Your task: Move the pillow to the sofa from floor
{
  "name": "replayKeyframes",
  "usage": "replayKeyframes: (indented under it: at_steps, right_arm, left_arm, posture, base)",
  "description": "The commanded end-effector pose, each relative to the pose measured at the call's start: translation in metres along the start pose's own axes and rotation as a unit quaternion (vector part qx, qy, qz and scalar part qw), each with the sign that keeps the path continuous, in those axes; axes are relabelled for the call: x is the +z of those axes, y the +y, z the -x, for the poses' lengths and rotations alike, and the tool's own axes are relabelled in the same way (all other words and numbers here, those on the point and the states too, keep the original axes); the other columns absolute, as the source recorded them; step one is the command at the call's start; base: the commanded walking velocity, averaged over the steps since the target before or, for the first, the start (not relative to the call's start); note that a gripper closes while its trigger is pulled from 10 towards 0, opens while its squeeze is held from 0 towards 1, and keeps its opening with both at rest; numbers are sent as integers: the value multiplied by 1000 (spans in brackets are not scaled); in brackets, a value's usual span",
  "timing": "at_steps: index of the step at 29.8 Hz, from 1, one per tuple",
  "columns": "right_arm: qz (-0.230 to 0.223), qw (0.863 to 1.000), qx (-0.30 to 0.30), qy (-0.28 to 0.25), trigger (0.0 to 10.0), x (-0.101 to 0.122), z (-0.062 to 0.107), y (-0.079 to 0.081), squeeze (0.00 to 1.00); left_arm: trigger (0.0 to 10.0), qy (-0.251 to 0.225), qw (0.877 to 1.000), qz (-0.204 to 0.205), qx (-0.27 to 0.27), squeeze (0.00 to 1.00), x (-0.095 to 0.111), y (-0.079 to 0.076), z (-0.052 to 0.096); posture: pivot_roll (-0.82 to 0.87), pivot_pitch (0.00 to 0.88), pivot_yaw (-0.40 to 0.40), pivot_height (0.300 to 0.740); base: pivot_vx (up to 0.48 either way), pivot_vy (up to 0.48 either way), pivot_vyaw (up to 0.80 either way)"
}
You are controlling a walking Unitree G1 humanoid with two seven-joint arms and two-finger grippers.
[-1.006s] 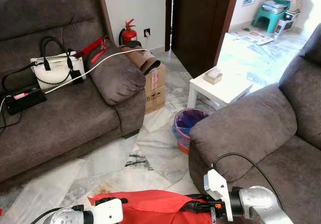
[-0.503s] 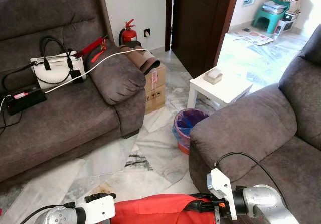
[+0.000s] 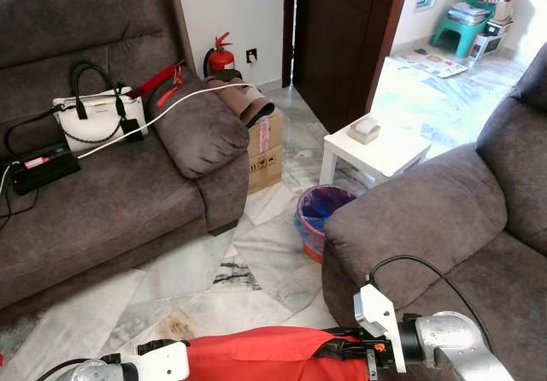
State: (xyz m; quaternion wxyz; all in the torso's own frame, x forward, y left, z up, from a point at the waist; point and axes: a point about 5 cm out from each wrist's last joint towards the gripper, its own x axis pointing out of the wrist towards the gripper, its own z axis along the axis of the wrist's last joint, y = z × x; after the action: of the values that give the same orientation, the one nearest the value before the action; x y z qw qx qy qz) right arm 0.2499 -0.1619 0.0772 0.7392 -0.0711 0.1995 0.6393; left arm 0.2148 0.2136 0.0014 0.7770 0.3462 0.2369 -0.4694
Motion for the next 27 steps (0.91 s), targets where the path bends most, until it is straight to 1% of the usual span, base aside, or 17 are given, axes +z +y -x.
replayKeyframes:
  at_steps: [1, 13, 14, 21, 25, 27]
  right_arm:
    - [51, 998, 13, -43, 10000, 28, 1, -2, 0]
    - [56, 997, 8, -42, 10000, 30, 1, -4, 0]
    - [57, 998, 9, -41, 10000, 30, 1, -4, 0]
    - [58, 998, 7, -39, 10000, 30, 3, -4, 0]
    - [60, 998, 6, -37, 10000, 30, 3, -4, 0]
    - [60, 997, 4, -38, 10000, 31, 4, -4, 0]
  left_arm:
    - [10000, 24, 1000, -13, -8, 0, -8, 0, 5]
    - [10000, 22, 1000, -17, 3, 0, -7, 3, 2]
    - [0, 26, 999, -18, 3, 0, -8, 2, 1]
    - [0, 32, 999, -15, -5, 0, -10, 0, 0]
    - [0, 73, 997, -20, -29, 0, -21, -7, 1]
    - [0, 75, 996, -20, -33, 0, -23, -9, 1]
  posture:
    - [93, 78, 45, 740]
    - [89, 80, 45, 740]
    - [87, 81, 45, 740]
    - [84, 82, 46, 740]
    - [79, 82, 48, 740]
    - [78, 83, 49, 740]
  base:
    - [0, 0, 0]
    - [0, 0, 0]
    - [0, 0, 0]
    - [0, 0, 0]
    - [0, 0, 0]
    - [0, 0, 0]
